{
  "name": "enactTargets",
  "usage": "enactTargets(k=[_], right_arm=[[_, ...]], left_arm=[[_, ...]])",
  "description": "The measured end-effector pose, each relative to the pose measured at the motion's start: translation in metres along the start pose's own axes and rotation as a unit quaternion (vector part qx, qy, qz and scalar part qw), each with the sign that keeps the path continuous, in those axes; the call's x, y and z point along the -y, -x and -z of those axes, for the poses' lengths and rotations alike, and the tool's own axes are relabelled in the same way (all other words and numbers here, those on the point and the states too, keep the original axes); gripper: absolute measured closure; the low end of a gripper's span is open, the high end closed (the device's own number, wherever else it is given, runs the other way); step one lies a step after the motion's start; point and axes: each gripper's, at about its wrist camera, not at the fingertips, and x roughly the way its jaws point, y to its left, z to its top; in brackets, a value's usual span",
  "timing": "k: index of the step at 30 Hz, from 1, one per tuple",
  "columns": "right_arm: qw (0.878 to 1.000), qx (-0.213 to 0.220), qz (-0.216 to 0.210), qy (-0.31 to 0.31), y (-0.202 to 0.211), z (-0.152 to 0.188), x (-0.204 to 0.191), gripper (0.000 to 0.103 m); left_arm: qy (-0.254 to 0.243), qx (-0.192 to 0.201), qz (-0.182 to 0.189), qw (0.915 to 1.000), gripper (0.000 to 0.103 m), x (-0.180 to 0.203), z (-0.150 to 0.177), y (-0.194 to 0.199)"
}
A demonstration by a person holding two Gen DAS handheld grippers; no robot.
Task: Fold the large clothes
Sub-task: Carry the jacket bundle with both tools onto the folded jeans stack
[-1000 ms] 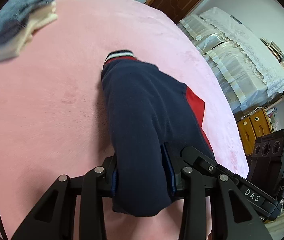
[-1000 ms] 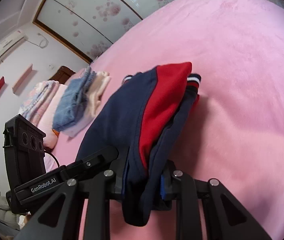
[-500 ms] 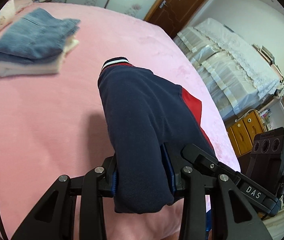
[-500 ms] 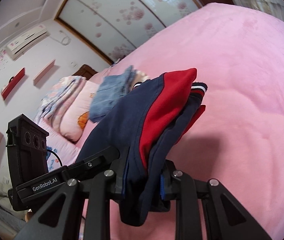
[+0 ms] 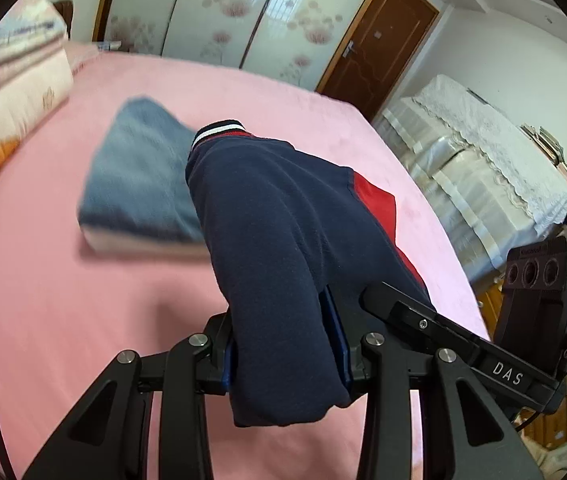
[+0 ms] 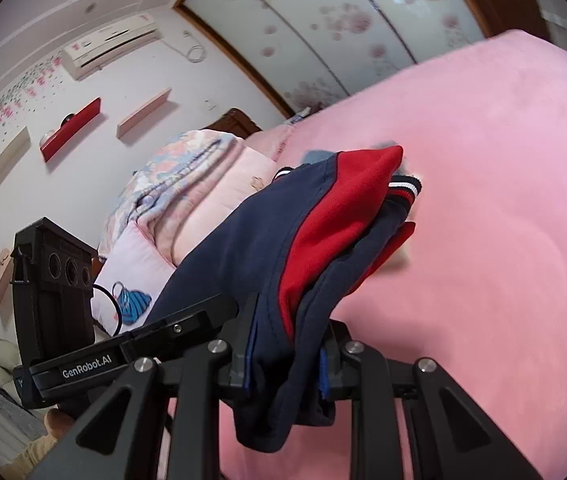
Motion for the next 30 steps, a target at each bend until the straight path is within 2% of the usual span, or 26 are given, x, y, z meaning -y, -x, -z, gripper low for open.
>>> enactTargets(k=[6,9,12,16,19,21,23,26,28,30], right_arm=[[1.000,0.014,-0.008,0.017,-0.086,-0.076,-0.002,0.080],[1.000,0.020,0.003,0.019,-0.135,-0.102,0.015,0.080],[0.999,0.022,0.025,0.026,-0.181,-0.112,0.035,0.080],[0.999,-0.002,0.052,0.015,-0.233,-0.106,0.074,0.080],[0.996,-0.049,0.076,0.017,-0.270,-0.093,0.099,0.079],[0.994,-0.064,0.088,0.020,-0.281,-0.083,0.106,0.077],[0.993,-0.060,0.101,0.032,-0.281,-0.078,0.105,0.076],[0.989,-0.062,0.123,0.053,-0.277,-0.081,0.096,0.066],[0.986,-0.069,0.137,0.068,-0.272,-0.083,0.090,0.063],[0.984,-0.064,0.146,0.075,-0.261,-0.086,0.085,0.058]], left_arm=[[-0.025,0.031,-0.005,0.9992,0.067,-0.067,-0.096,-0.034],[-0.040,0.036,-0.006,0.9986,0.067,-0.092,-0.124,-0.068],[-0.020,0.026,0.003,0.9995,0.067,-0.130,-0.147,-0.119],[0.001,-0.001,-0.012,0.9999,0.067,-0.166,-0.146,-0.187],[0.009,-0.031,-0.037,0.9988,0.065,-0.187,-0.132,-0.228],[0.003,-0.039,-0.053,0.9978,0.063,-0.195,-0.124,-0.242],[-0.010,-0.030,-0.059,0.9978,0.062,-0.191,-0.118,-0.242],[-0.011,-0.034,-0.063,0.9974,0.057,-0.187,-0.118,-0.240],[-0.007,-0.041,-0.073,0.9965,0.048,-0.186,-0.119,-0.238],[-0.002,-0.044,-0.087,0.9953,0.027,-0.178,-0.118,-0.232]])
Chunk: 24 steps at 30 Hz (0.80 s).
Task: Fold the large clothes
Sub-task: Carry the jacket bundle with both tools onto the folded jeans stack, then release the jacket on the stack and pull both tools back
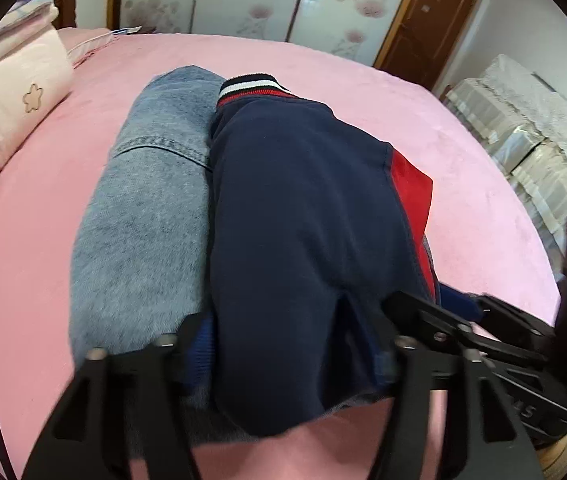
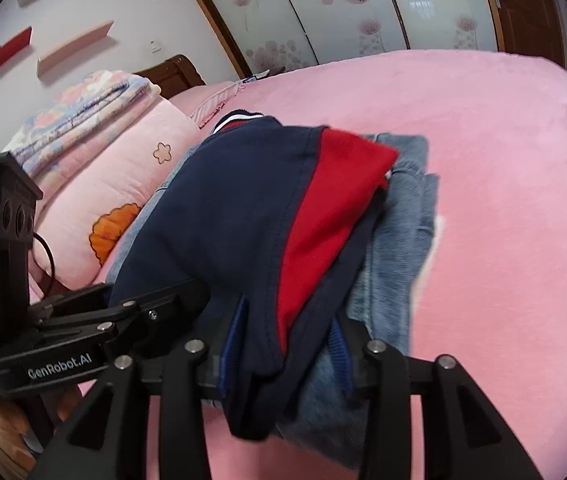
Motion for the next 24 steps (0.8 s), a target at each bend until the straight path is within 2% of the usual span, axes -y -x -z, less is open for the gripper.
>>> enactTargets(k=[2,3,6,13,16,24], right_arm=[[1.000,0.007,0.002,-0.001,0.017,-0.001,0.002,0.055],[1.000,0.012,0.003,-0.003,0.027,0.000,0.004,0.052],[1.000,0.021,0.012,-0.010,0.049,0.003,0.011,0.044],[0.999,0.020,0.034,-0.029,0.107,0.022,0.026,0.044],[0.998,0.020,0.050,-0.032,0.134,0.033,0.029,0.044],[0.996,0.014,0.088,-0.015,0.217,0.082,0.030,0.044]], left_arm=[[0.009,0.002,-0.023,0.9997,0.013,0.006,0.002,0.008],[0.012,0.002,-0.027,0.9996,0.011,0.008,0.002,0.011],[0.017,-0.004,-0.046,0.9988,0.011,0.015,0.009,0.025],[0.002,-0.012,-0.070,0.9975,0.011,0.048,0.031,0.066],[-0.016,-0.006,-0.080,0.9966,0.011,0.075,0.048,0.093],[-0.023,0.015,-0.088,0.9957,0.011,0.143,0.101,0.156]])
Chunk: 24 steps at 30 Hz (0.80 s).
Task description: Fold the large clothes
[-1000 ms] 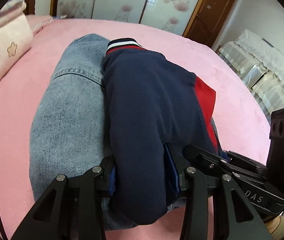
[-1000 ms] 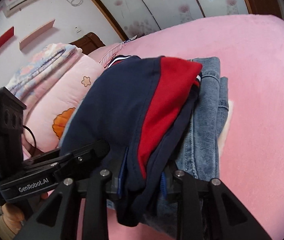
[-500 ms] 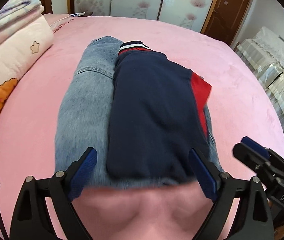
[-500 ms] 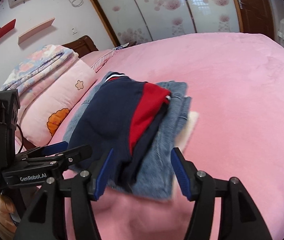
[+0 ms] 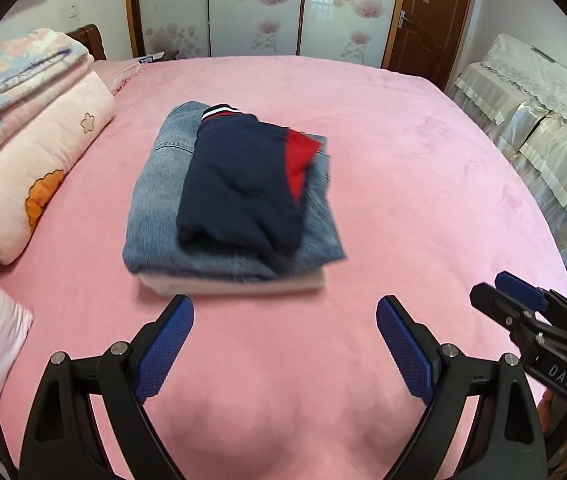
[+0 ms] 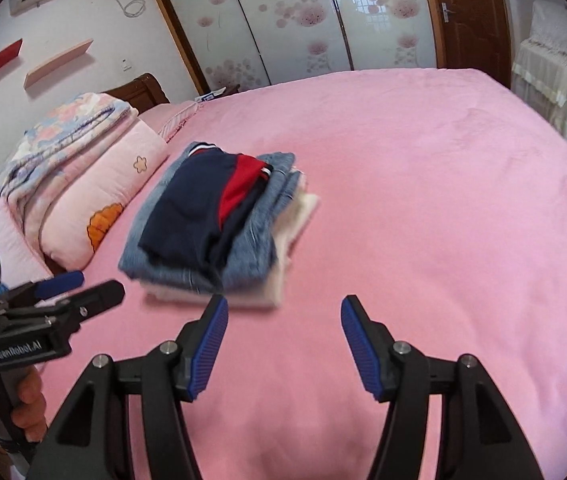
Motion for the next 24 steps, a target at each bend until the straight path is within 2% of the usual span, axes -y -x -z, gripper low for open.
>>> enactTargets(k=[3,6,13,24], right_arm=[[1.000,0.003,0.016,0.013,0.033,0.022,0.004,0.043],[0.999,0.017,0.035,0.018,0.068,0.045,0.008,0.036],[0.998,0.042,0.040,-0.011,0.131,0.084,0.025,0.033],[0.996,0.068,0.049,-0.021,0.199,0.138,0.029,0.032]], left_arm=[[0.005,0.003,0.001,1.0000,0.011,0.021,0.022,0.025],[0.008,0.003,0.003,1.0000,0.011,0.042,0.048,0.049],[-0.027,0.020,-0.013,0.9993,0.011,0.090,0.106,0.102],[-0.036,0.033,-0.023,0.9985,0.011,0.122,0.160,0.161]])
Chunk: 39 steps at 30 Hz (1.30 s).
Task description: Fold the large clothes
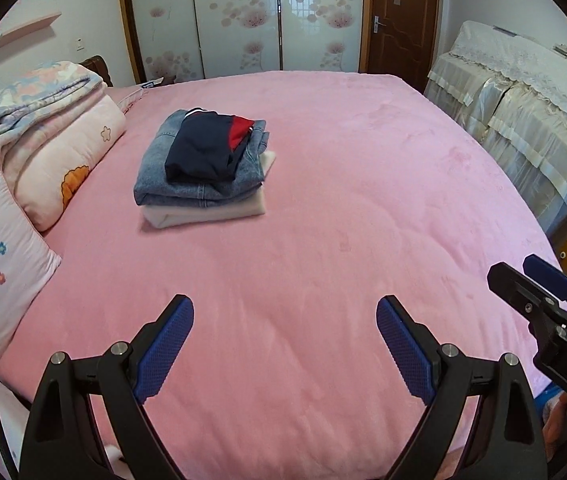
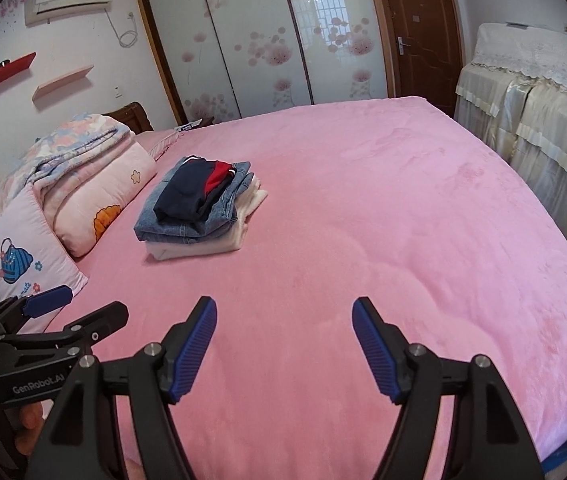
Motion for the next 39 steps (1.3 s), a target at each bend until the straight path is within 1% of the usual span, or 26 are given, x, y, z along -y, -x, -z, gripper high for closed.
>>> enactTargets(k=[3,7,12,17,21,25,27,39], right_arm=[[1.000,0.001,0.006,-0.002,0.012,0.013,0.002,0.027],[1.000,0.003,0.017,-0.004,0.025,0.031,0.005,0.026],[1.000,-0.007,0.010,-0.025,0.035,0.055,0.009,0.021],[0.999,-0.017,0.003,-0.044,0.040,0.076,0.009,0.020],[0.999,-0.025,0.002,-0.048,0.042,0.087,0.008,0.020],[0.999,-0.030,0.005,-0.042,0.043,0.093,0.004,0.020],[0.999,-0.032,0.007,-0.038,0.043,0.095,0.002,0.020],[1.000,-0.017,0.018,-0.011,0.050,0.099,-0.011,0.020]], left_arm=[[0.005,0.003,-0.006,1.0000,0.011,0.006,0.014,0.014],[0.006,0.001,-0.002,1.0000,0.011,0.010,0.033,0.027],[0.023,-0.007,0.002,0.9997,0.011,0.008,0.060,0.037],[0.038,-0.006,0.013,0.9992,0.011,0.008,0.082,0.044],[0.036,-0.011,0.014,0.9992,0.011,0.011,0.096,0.044],[0.037,-0.017,0.013,0.9991,0.011,0.012,0.100,0.042],[0.034,-0.018,0.005,0.9993,0.011,0.014,0.103,0.041],[0.043,-0.029,-0.001,0.9987,0.011,0.009,0.110,0.043]])
